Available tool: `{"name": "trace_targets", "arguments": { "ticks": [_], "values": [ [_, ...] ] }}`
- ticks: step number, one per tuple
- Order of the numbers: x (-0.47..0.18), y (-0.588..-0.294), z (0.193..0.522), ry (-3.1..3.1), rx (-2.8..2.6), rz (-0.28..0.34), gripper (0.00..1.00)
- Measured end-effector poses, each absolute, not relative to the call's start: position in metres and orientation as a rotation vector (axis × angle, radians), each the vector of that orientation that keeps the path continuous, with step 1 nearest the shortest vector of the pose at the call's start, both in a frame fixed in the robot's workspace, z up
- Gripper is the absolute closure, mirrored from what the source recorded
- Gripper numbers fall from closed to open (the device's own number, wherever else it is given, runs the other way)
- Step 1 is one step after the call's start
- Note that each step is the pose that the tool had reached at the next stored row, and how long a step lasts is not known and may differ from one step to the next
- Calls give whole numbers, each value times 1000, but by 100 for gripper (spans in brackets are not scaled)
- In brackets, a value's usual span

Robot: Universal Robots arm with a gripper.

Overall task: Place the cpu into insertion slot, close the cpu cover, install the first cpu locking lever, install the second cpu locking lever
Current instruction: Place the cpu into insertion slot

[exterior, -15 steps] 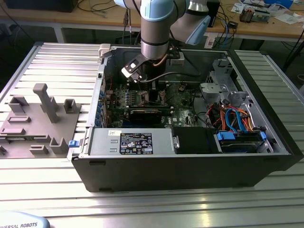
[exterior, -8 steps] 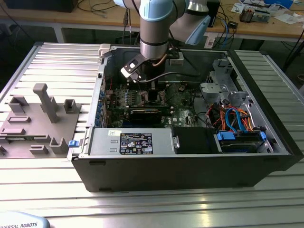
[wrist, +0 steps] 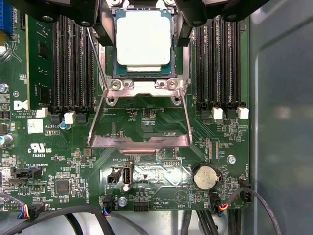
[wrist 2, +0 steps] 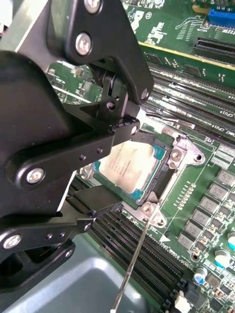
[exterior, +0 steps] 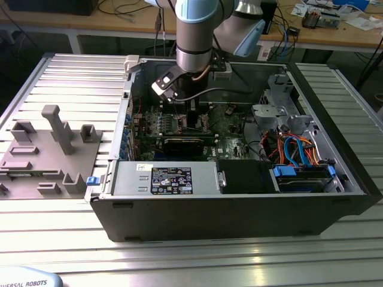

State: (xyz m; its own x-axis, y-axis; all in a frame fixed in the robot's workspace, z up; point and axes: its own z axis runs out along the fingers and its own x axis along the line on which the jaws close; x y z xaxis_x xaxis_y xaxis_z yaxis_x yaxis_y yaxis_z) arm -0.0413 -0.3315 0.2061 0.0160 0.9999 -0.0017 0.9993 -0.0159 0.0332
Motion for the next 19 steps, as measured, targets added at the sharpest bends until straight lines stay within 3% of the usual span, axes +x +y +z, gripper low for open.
{"name": "trace_targets", "arguments": {
  "ticks": [5,7,8,9,10,12,15,19],
  "values": [
    [-39,-332,211,2194,2216,33,38],
    [-37,-332,211,2214,2201,27,53],
    [-36,-332,211,2221,2195,25,53],
    [-36,-332,211,2227,2191,25,65],
    [-36,-332,211,2232,2185,24,71],
    [-36,-331,211,2245,2174,21,71],
    [-35,-332,210,2273,2146,7,89],
    [-31,-331,207,2310,2121,-15,89]
  ]
}}
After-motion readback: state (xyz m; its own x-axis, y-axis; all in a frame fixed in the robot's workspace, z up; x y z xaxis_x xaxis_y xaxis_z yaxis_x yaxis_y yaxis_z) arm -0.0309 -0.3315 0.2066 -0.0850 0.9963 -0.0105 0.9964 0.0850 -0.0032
